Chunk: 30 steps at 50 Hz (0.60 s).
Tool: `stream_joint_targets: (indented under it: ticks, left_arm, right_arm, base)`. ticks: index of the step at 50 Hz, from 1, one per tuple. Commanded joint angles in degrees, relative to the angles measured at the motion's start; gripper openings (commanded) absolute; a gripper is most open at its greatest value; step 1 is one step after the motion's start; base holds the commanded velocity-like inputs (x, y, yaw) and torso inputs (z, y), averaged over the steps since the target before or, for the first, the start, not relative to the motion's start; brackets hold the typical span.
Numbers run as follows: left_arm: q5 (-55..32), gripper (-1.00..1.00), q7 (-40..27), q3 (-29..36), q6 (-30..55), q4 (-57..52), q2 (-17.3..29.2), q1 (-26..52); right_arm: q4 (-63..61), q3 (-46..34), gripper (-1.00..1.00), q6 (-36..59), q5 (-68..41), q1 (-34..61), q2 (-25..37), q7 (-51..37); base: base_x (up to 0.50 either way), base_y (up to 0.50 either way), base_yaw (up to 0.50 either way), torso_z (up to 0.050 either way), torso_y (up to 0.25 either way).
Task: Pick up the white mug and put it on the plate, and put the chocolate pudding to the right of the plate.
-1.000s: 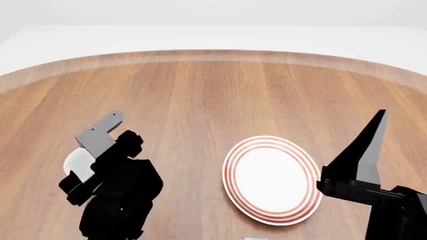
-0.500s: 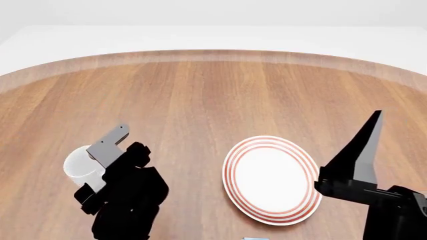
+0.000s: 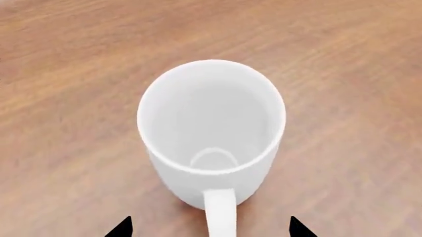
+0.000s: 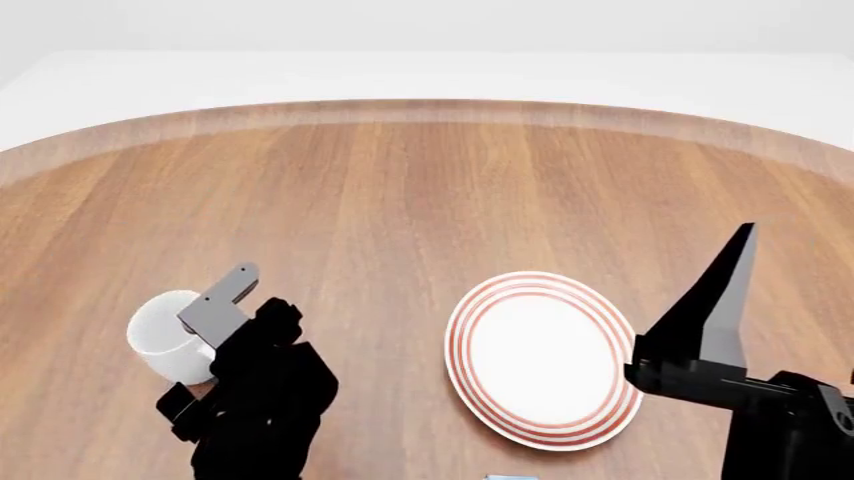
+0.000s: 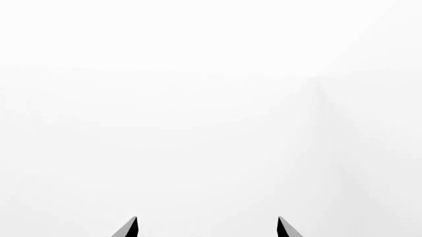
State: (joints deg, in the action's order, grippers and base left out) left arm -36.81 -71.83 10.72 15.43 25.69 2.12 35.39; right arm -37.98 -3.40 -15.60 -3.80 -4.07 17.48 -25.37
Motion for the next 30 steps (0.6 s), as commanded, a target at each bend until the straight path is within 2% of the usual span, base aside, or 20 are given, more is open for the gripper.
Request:
stream_joint_targets:
  ticks: [1,30]
  left_arm:
    - [-1.19,1.0,0.05,0.82,-1.94,2.16,0.07,1.16]
    - [-3.06,1.0,4.26,3.37,-6.94,10.77,0.11,4.07]
  right_arm:
    - [0.25,-0.3,1.0,-0.13,-0.12,-0.04,0.25,-0.14]
    - [0.64,-0.74,1.0,-0.2,-0.28,0.12,0.79,-0.68]
  base:
    - [0.0,0.0,0.0,0.0,0.0]
    - [0.0,0.0,0.0,0.0,0.0]
